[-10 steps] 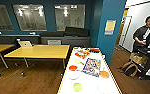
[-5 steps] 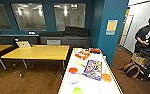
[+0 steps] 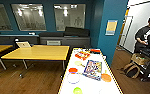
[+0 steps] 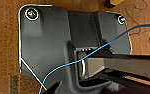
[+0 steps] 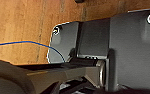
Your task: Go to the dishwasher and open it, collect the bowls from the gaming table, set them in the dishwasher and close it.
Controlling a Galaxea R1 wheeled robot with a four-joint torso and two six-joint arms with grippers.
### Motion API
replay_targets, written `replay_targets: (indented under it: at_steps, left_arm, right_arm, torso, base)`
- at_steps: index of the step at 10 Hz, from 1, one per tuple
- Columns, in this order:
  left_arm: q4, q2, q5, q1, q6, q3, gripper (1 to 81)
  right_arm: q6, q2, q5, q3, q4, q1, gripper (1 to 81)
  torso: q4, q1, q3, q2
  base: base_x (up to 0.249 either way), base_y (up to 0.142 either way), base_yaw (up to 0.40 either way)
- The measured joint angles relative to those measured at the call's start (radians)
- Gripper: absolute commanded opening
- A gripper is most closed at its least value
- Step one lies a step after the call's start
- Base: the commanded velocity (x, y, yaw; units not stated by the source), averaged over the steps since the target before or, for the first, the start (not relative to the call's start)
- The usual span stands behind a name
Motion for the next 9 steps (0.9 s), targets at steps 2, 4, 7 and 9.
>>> replay_targets:
  at_steps: [2,4,7,9]
  left_arm:
    - [0.000,-0.027,-0.007,-0.001,0.000,0.061,81.1]
    - [0.000,-0.075,-0.019,-0.001,0.000,0.156,81.1]
    - [0.000,-0.180,-0.039,-0.002,-0.001,0.312,81.1]
    - [0.000,-0.213,-0.050,-0.004,-0.004,0.334,81.1]
  right_arm:
    - [0.020,-0.096,0.015,0.114,0.001,0.011,81.1]
    - [0.061,-0.195,0.024,0.225,0.002,0.020,81.1]
    - [0.132,-0.348,0.050,0.432,0.004,0.070,81.1]
    - [0.174,-0.463,0.060,0.559,0.004,0.113,81.1]
  torso:
    - [0.000,0.000,0.000,0.000]
    - [0.000,0.000,0.000,0.000]
    - [0.000,0.000,-0.041,0.000]
    - [0.000,0.000,-0.082,0.000]
  base:
    - [0.000,0.000,0.000]
    - [0.000,0.000,0.000]
    - [0.000,0.000,0.000]
    - [0.000,0.000,0.000]
